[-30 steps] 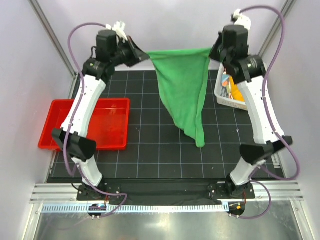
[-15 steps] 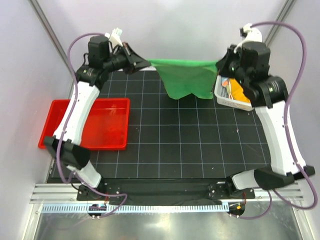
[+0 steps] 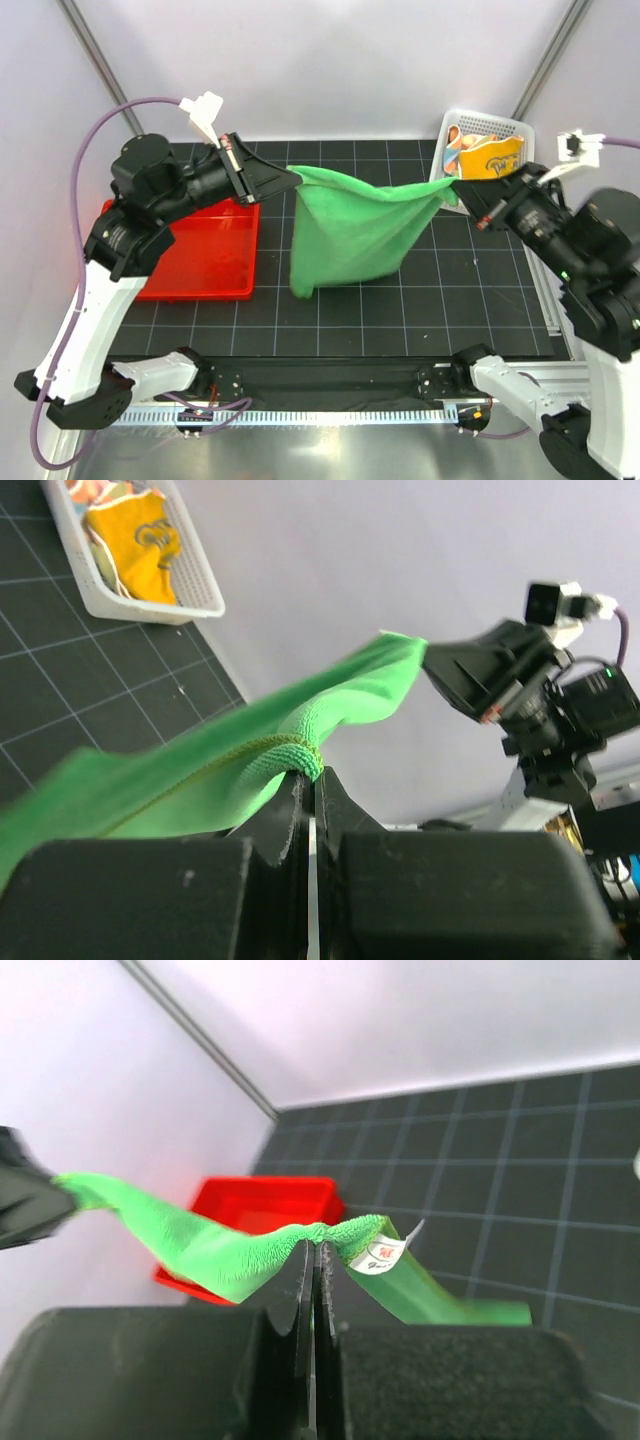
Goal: Fold and stack the towels
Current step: Flatten out the crumpled towel
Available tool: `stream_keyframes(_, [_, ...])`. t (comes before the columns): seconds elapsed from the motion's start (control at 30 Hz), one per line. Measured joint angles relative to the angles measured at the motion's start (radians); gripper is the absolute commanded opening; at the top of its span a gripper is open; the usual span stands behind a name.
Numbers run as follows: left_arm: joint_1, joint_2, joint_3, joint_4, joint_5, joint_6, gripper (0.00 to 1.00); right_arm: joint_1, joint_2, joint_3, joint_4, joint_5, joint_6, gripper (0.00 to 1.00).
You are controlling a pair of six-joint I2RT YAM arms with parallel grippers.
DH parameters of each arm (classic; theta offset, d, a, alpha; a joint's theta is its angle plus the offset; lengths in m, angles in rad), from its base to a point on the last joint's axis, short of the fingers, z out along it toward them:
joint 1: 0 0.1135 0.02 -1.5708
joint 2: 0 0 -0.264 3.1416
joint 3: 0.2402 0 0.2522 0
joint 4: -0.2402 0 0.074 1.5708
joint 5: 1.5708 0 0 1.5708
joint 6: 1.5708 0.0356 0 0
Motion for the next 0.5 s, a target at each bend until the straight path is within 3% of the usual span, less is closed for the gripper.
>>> stream_keyframes(0.3, [0.000, -0.016, 0.029, -0.080, -0.112, -0.028, 0.00, 0.000, -0.061, -0.002, 0.138, -0.071, 0.133, 0.01])
stream_keyframes(0.5, [0.024, 0.113, 0.126, -0.150, -0.206, 0.018, 0.00, 0.000, 0.053, -0.006, 0.181, -0.002, 0.082, 0.01])
